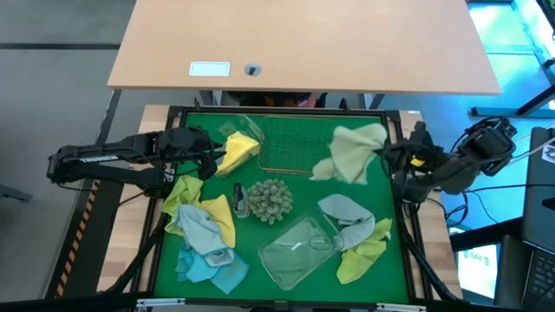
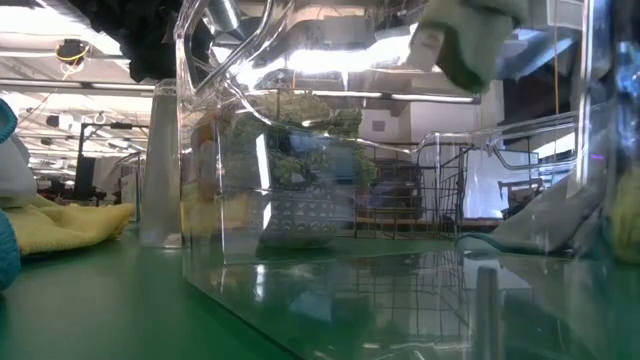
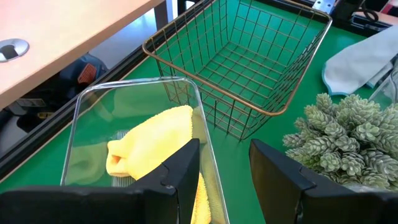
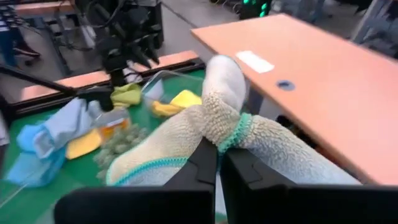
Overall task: Sort microfiber towel by color & place in baskets
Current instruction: Put the light green microfiber towel into the wire basket
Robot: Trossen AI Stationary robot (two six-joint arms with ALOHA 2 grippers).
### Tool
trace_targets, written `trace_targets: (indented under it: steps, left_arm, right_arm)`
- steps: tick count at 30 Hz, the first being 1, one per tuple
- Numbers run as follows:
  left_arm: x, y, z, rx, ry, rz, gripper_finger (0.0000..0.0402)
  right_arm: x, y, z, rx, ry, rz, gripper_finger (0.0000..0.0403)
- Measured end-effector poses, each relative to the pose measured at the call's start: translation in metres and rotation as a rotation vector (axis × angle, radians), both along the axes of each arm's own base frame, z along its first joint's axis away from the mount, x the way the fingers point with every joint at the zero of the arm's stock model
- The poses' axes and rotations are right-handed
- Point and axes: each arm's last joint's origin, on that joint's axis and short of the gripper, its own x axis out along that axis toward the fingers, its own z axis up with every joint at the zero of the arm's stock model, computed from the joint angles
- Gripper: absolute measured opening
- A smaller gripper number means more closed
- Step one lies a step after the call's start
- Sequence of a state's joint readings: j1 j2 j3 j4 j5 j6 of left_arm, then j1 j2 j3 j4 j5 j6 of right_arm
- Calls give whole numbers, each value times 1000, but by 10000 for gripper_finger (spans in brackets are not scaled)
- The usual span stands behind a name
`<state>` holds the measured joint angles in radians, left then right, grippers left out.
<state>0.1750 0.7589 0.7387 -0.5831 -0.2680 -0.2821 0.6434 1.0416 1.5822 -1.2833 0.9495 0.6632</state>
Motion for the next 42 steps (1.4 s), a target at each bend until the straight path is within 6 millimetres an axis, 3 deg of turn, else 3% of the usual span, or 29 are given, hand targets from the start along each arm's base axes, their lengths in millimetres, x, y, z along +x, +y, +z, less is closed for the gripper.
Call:
trace_targets:
  steps: [5, 9, 13, 23, 28, 32, 42]
  left_arm:
    - [0, 0, 0, 0, 0, 0, 134]
    - [0, 0, 0, 0, 0, 0, 134]
    - [0, 0, 0, -3, -2, 2, 134]
    - [0, 0, 0, -3, -2, 3, 134]
    - [0, 0, 0, -3, -3, 3, 134]
    - [0, 0, 0, -3, -3, 3, 134]
    - [0, 0, 0, -3, -2, 3, 133]
  right_arm:
    - [21, -7, 6, -71, 16, 13, 3]
    - [55, -18, 8, -118, 48, 121, 3]
    - [91, -42, 2, -153, 101, 188, 3]
    - [167, -137, -52, -69, 312, 222, 3]
    - [190, -170, -83, 17, 379, 236, 3]
    - [199, -183, -109, 93, 487, 233, 3]
    - [221, -190, -154, 159, 652, 291, 3]
